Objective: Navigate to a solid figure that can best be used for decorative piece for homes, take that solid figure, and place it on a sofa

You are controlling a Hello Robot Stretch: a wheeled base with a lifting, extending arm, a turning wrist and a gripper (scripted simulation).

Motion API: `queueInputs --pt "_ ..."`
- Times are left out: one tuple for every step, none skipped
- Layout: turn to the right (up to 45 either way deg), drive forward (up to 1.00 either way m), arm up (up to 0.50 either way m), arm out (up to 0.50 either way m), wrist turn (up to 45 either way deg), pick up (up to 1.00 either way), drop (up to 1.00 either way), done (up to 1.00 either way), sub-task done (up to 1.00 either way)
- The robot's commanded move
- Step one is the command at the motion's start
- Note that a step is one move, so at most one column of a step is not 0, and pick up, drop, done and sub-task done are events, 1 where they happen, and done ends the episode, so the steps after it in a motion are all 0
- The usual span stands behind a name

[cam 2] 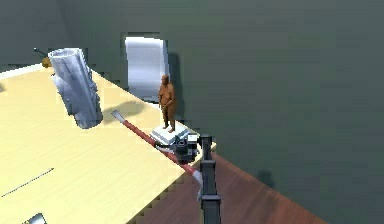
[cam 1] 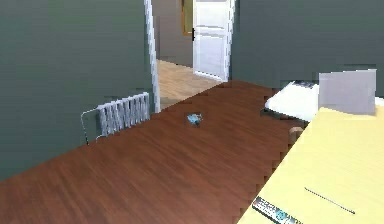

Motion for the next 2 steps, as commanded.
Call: queueInputs --pt "0.0 0.00 0.00 0.00 0.0 1.00 0.00 0.00 0.00" --pt "0.0 0.00 0.10 0.00 0.0 0.00 0.00 0.00 0.00"
